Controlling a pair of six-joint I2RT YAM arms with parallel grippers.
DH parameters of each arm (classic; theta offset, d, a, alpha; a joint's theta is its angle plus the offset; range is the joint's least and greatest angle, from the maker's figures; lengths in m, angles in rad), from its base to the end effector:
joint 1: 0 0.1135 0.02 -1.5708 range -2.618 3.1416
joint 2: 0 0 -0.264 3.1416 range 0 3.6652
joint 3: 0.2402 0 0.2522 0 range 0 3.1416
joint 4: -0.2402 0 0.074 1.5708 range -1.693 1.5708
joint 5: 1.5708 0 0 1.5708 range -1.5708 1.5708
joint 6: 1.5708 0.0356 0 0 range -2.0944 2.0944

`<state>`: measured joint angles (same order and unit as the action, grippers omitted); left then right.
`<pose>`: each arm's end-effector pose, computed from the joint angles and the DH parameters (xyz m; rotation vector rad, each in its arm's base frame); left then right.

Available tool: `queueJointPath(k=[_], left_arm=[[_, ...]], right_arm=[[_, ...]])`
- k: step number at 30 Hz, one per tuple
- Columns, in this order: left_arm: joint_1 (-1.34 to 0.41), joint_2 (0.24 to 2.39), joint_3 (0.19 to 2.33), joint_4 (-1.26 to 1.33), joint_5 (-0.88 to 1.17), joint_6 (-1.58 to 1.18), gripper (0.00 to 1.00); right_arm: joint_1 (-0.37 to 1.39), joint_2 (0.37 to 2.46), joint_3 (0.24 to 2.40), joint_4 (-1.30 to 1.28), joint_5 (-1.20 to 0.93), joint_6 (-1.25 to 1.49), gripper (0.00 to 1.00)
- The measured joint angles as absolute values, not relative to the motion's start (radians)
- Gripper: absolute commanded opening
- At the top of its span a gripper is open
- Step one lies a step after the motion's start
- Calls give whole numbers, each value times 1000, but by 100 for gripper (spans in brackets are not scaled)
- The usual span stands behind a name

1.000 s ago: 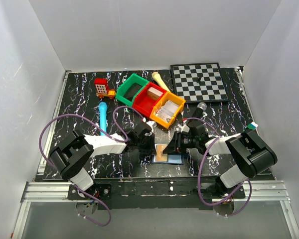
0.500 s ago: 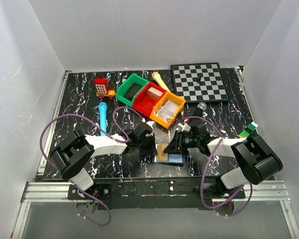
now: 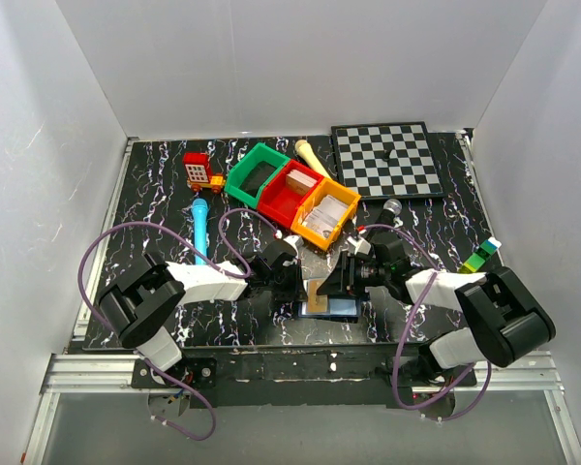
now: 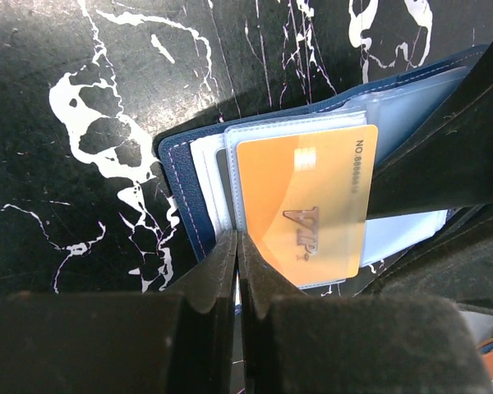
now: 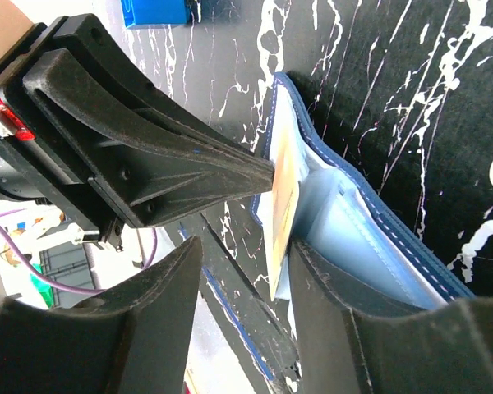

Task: Take the credit cards out of the card holder
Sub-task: Remove the credit card from the card holder.

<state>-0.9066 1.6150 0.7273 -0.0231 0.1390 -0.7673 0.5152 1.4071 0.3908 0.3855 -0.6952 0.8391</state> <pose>0.1809 -0.2391 0.1388 0.2507 2.6739 -0.8081 0.1966 0.1375 0.1375 -0.0493 2.4598 1.4534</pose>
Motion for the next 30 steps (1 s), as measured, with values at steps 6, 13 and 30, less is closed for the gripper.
queueJointPath(k=[6, 13, 30], left_arm=[[-907, 1615, 720, -6, 142, -772, 0], [-915, 1620, 713, 21, 146, -781, 0], [-923, 1584, 672, 34, 119, -814, 0]], right_arm=[[515, 1386, 391, 353, -688, 833, 56], [517, 1352, 405, 219, -646, 781, 56], [517, 1349, 443, 108, -604, 749, 59]])
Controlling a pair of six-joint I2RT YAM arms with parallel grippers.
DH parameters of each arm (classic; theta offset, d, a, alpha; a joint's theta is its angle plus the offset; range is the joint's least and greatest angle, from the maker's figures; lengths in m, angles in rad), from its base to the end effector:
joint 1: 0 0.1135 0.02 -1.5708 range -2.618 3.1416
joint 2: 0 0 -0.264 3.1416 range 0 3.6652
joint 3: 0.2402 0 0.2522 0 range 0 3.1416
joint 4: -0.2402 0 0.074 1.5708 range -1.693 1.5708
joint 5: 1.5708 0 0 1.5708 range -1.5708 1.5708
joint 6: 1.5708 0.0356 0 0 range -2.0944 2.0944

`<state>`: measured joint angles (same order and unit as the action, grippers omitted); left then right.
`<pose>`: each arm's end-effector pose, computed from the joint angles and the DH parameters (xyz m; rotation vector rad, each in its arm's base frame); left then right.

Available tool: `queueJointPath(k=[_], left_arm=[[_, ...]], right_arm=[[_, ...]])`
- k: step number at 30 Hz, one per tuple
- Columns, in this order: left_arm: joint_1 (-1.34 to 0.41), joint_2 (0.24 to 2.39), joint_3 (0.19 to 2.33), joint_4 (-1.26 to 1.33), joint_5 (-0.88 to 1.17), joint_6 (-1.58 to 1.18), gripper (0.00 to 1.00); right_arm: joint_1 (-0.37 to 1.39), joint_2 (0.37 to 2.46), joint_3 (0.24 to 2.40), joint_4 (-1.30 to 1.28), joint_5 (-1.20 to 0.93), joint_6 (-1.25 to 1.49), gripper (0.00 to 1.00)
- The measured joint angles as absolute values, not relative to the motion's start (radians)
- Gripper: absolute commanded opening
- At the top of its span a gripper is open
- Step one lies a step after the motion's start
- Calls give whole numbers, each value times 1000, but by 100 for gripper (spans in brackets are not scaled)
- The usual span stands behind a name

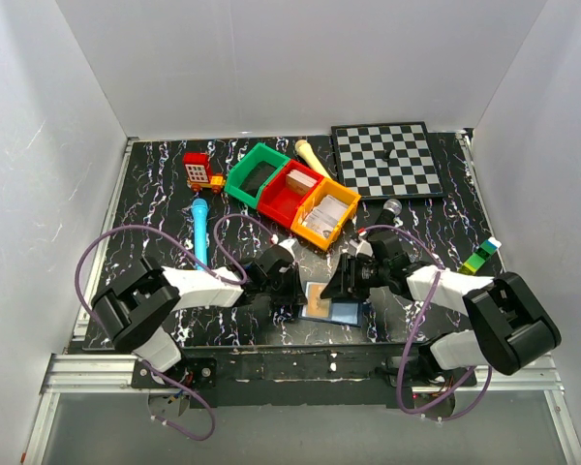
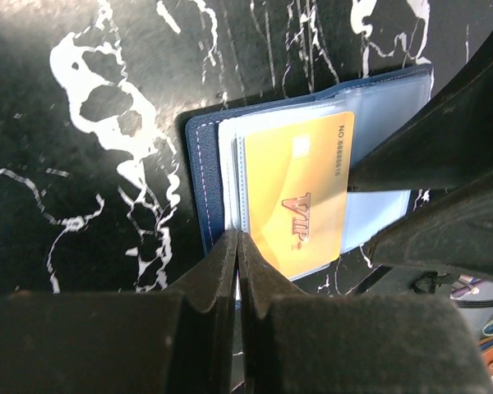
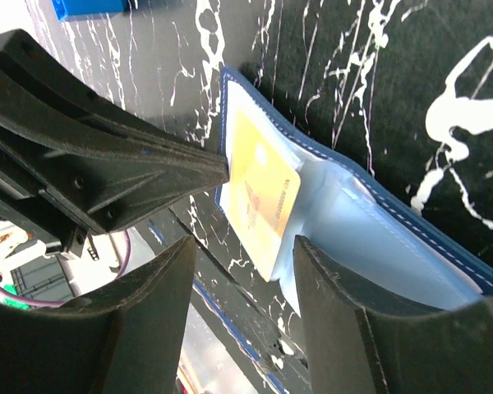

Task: Take the credit cards out of the card holder
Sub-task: Remove the credit card from the card holder.

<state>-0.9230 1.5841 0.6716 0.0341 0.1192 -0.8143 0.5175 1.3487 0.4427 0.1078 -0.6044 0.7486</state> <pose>0.1720 -0.2343 0.1362 0.2016 2.6522 -0.8348 0.1919 0.1325 0.1413 -0.0274 2.5944 1.2663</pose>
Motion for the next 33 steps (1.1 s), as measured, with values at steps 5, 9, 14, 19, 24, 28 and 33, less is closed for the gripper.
queueJointPath(k=[5, 9, 14, 19, 24, 28, 33], left_arm=[[-925, 1531, 636, -1, 86, -825, 0], [-925, 1499, 627, -42, 58, -828, 13], [-926, 1448, 627, -112, 8, -815, 25], [-926, 1379, 627, -149, -19, -799, 23], [-926, 1347, 627, -139, -22, -788, 2], [-926, 1369, 627, -108, -14, -781, 0], [-925, 1428, 627, -75, -4, -776, 0]], right_arm=[[517, 1394, 466, 139, -616, 757, 58], [517, 1406, 469, 153, -627, 760, 58], [517, 1406, 469, 159, -632, 760, 58], [517, 1404, 469, 159, -632, 759, 58], [525, 1368, 476, 150, -635, 757, 57], [556, 1353, 507, 155, -645, 760, 57], [596, 1386, 517, 209, -667, 801, 56]])
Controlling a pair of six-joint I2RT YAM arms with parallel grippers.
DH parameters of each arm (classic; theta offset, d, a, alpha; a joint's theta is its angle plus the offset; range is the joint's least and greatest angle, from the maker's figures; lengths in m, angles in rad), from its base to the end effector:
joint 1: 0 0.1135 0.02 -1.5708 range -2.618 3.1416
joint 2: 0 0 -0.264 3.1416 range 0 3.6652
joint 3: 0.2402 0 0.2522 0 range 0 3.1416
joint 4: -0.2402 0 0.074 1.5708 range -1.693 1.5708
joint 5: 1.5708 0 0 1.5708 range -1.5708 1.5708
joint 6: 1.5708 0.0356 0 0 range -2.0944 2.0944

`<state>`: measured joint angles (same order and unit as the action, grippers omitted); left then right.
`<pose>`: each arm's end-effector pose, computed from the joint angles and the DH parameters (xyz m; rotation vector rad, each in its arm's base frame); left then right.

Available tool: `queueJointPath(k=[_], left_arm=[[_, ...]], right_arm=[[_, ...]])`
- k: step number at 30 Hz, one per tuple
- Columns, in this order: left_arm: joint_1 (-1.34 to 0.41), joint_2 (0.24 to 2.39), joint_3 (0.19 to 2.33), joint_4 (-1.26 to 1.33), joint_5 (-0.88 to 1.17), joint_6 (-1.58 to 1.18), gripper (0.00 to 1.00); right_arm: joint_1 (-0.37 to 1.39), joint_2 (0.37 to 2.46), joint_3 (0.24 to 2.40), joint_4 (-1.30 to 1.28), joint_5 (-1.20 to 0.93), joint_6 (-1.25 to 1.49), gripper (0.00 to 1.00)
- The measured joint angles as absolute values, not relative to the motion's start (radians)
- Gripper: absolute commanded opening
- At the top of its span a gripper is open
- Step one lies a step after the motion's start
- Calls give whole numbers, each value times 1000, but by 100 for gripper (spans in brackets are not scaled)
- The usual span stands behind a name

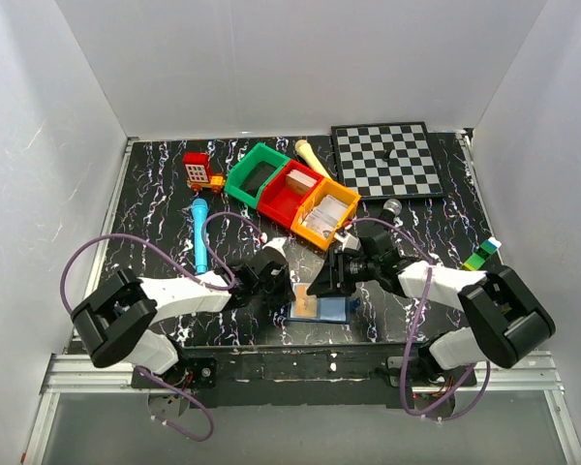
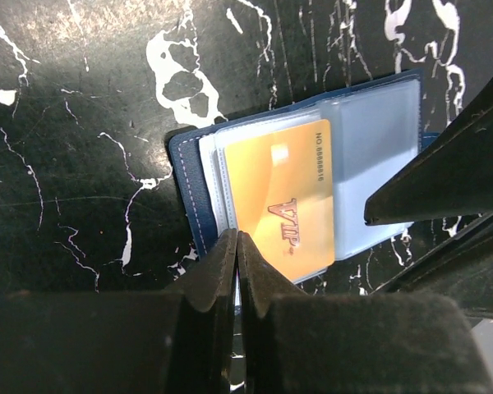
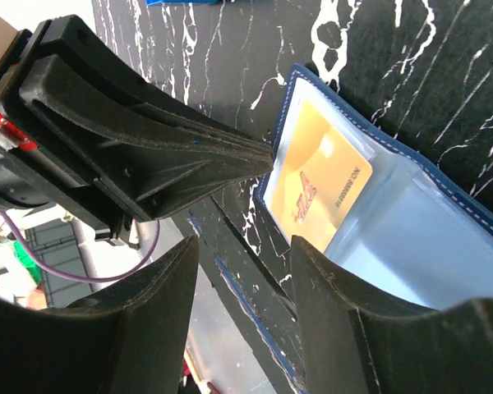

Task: Take the credit cards out of the card holder
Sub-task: Remove the credit card from the card holder.

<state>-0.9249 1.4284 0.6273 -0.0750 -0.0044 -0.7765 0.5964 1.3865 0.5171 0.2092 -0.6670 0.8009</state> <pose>0.1604 -0.2125 0.1565 0.1901 2.5853 -0.7017 0.1995 0.1620 0.1621 -0.1644 2.4969 1.4313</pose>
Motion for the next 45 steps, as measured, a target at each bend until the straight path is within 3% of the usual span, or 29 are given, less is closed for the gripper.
queueJointPath(k=[10, 45], left_arm=[[-918, 1478, 628, -43, 35, -767, 0], [-917, 1492, 616, 7, 45, -796, 0]], right_arm=[[601, 1482, 493, 305, -677, 880, 56], [600, 1465, 492, 252, -628, 844, 57]])
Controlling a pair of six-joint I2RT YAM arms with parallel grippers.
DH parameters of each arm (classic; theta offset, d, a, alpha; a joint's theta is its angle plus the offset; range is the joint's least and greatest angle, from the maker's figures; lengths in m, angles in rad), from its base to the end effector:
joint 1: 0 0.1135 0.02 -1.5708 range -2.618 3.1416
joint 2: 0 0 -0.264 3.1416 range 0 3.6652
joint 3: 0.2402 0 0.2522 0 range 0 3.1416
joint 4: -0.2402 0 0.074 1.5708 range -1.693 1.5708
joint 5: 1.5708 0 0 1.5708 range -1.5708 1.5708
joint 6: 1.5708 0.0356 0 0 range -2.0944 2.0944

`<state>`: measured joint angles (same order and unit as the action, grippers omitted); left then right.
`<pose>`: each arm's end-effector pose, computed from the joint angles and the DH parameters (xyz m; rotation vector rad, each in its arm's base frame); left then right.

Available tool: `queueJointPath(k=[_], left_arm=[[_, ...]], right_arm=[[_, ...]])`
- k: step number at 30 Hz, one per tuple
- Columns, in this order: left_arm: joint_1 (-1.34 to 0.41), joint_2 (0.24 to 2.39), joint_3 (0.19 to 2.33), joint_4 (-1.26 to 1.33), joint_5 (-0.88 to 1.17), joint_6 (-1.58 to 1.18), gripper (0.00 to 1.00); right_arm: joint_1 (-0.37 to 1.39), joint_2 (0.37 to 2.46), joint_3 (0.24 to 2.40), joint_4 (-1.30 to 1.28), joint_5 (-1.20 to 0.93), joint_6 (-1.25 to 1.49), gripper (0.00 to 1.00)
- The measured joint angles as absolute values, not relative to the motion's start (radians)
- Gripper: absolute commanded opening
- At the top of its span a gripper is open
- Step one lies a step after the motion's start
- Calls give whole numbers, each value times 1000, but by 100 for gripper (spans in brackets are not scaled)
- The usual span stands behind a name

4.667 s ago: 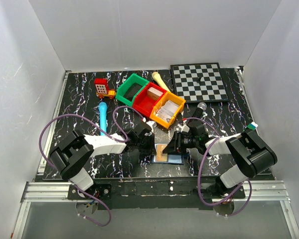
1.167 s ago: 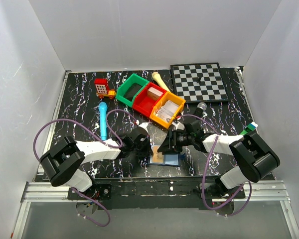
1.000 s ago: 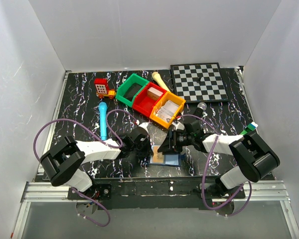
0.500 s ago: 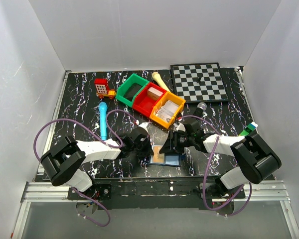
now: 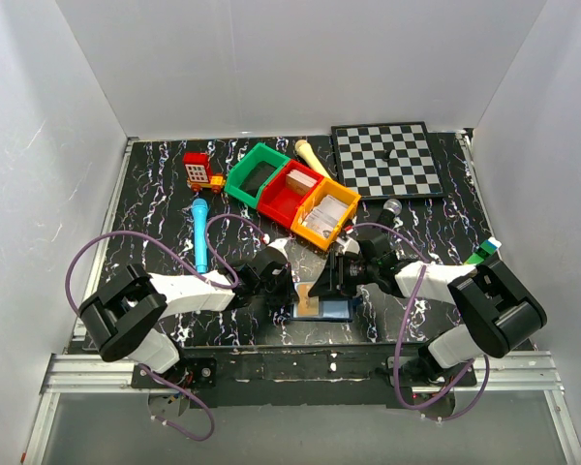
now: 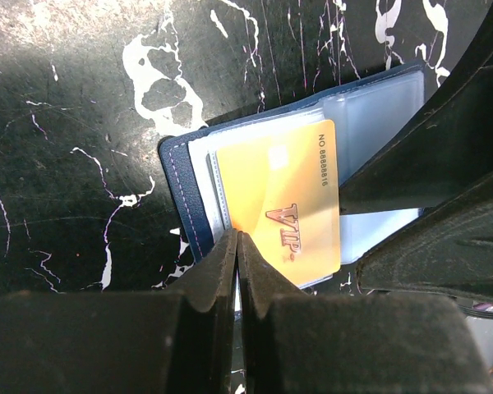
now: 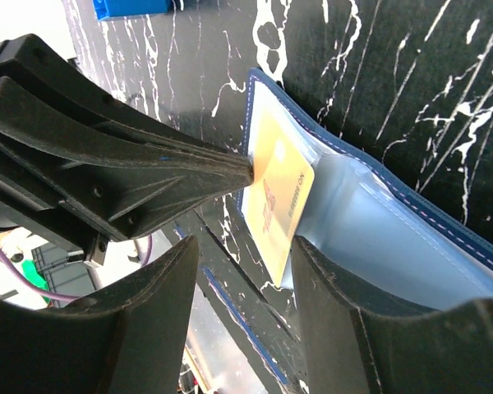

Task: Take the credit cards out of the card holder
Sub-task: Remove the credit card from the card holder.

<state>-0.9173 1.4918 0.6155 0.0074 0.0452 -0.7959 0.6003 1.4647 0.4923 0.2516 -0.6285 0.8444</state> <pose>0.1646 -0.2176 0.1432 0.1800 2.6054 -0.7611 0.2001 0.1624 0.1396 -0.0618 2.5760 1.3845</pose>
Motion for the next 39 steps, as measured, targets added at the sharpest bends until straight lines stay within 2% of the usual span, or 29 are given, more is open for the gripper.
queueJointPath(k=[23, 39], left_arm=[[-895, 1514, 616, 35, 96, -785, 0], [-893, 1569, 616, 158, 160, -776, 0]], right_arm=[[582, 1515, 474, 363, -686, 898, 57], [604, 1567, 482, 415, -715, 940, 56]])
